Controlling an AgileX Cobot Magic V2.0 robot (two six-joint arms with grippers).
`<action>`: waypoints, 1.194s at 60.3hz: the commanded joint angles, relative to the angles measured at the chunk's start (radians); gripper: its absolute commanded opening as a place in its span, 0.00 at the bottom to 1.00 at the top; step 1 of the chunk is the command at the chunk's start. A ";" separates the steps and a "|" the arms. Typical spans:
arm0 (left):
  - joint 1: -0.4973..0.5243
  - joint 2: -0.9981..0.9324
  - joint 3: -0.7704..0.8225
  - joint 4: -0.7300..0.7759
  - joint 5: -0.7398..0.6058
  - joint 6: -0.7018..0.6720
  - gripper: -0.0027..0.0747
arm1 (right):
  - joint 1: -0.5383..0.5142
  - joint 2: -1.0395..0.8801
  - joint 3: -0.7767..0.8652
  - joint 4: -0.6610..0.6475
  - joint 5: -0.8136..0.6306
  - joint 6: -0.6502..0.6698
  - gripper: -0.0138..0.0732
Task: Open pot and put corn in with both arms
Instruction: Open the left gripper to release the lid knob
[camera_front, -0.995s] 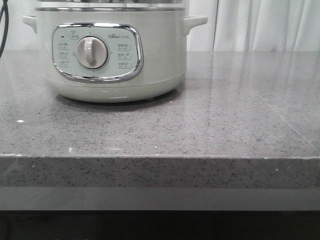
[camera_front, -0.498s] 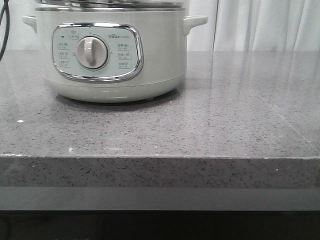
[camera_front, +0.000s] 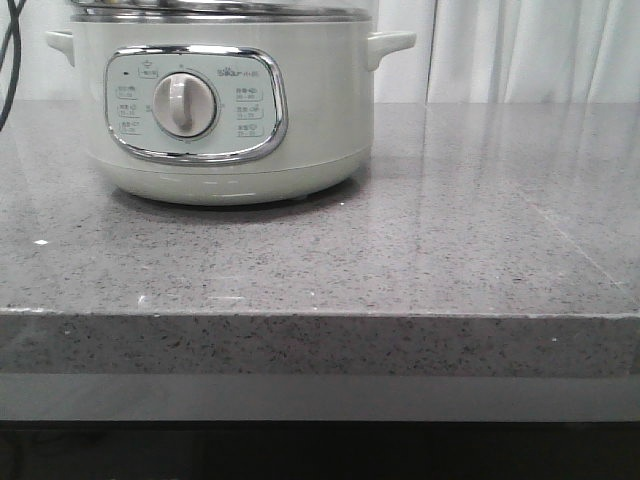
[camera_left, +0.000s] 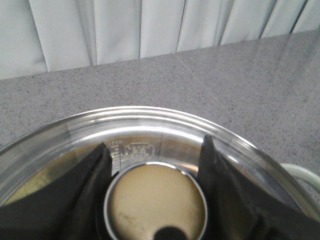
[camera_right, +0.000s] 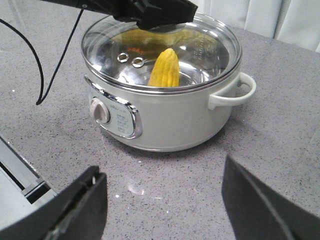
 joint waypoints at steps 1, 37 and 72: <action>-0.004 -0.041 -0.044 -0.021 -0.098 -0.009 0.35 | -0.006 -0.007 -0.027 0.009 -0.067 -0.006 0.74; -0.004 -0.152 -0.044 -0.021 -0.012 -0.009 0.64 | -0.006 -0.007 -0.027 0.009 -0.067 -0.006 0.74; -0.004 -0.604 0.242 0.048 0.249 -0.009 0.64 | -0.006 -0.007 -0.027 0.009 -0.067 -0.006 0.74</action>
